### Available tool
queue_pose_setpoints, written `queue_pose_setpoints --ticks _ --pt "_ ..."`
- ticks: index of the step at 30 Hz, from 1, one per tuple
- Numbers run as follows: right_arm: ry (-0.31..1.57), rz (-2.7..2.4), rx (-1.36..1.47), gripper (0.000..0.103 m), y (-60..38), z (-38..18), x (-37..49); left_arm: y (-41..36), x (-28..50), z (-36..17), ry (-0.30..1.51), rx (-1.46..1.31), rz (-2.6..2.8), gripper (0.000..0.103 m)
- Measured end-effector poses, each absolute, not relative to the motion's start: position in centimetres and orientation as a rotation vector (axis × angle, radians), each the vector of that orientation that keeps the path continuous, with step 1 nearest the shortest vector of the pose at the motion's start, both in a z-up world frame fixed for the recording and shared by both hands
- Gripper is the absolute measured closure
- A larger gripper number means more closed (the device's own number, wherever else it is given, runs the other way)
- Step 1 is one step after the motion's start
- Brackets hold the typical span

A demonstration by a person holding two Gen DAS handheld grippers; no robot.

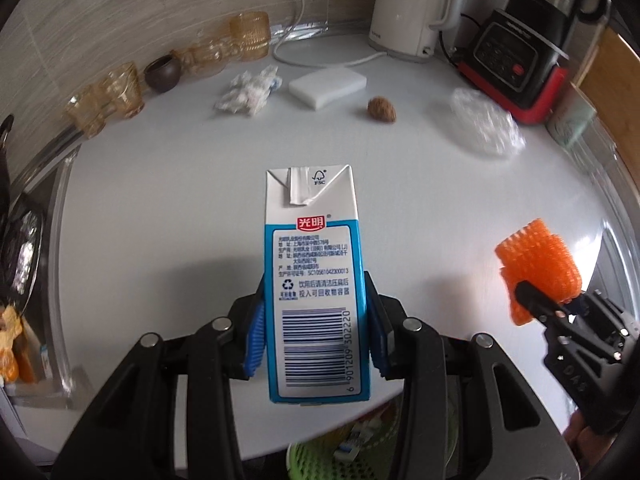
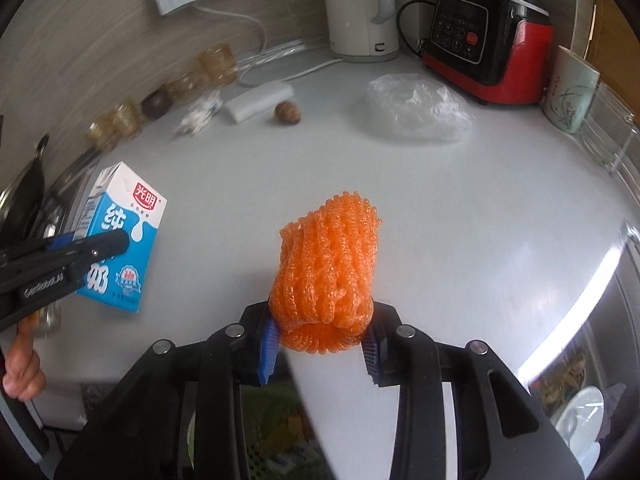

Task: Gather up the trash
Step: 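Grasp the blue-white milk carton with the left tool while the right tool grasps the orange foam net, then drop the milk carton from the left tool while the right tool drops the orange net into the basket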

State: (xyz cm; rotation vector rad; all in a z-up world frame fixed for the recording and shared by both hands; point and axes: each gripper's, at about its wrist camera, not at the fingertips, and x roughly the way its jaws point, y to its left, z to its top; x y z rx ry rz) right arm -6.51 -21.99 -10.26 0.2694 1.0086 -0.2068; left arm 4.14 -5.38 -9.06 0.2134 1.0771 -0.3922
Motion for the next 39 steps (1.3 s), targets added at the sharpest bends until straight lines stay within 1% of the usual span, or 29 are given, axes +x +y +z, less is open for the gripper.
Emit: queue_pose_setpoints --ticks 6,15,22,29,31,32,34,36,39 --pt "1.053 -0.182 0.264 0.068 -19.1 -10.5 -11.8 -2.6 -0.4 -10.3 1.114 0.233 -0.442 0.063" --pt "1.174 -0.091 0.257 0.068 -14.7 -13.2 -17.4 0.1 -6.3 -12.8 1.201 0.266 -0.5 0.062" --pt "1.256 -0.022 0.18 0.068 -12.3 -15.1 -18.7 -0.5 -8.2 -12.5 1.191 0.294 -0.526 0.062" --pt "1.267 -0.007 0.171 0.068 -11.9 -15.5 -18.7 -1.3 -8.9 -12.1 1.168 0.316 -0.554 0.062" --pt "1.268 -0.009 0.171 0.066 -11.9 -15.6 -18.7 -1.4 -9.0 -12.2 1.173 0.319 -0.559 0.062" --pt "1.271 -0.009 0.169 0.063 -11.9 -15.7 -18.6 -1.4 -9.1 -12.3 1.176 0.32 -0.561 0.062" --pt "1.278 -0.007 0.165 0.055 -11.7 -16.0 -18.6 -1.5 -9.2 -12.4 1.181 0.322 -0.566 0.062" --pt "1.274 -0.013 0.169 0.039 -11.8 -16.1 -18.7 -1.6 -9.2 -12.4 1.183 0.326 -0.568 0.062" --pt "1.258 -0.026 0.176 0.034 -11.9 -15.8 -18.9 -1.5 -9.3 -12.5 1.183 0.33 -0.572 0.062"
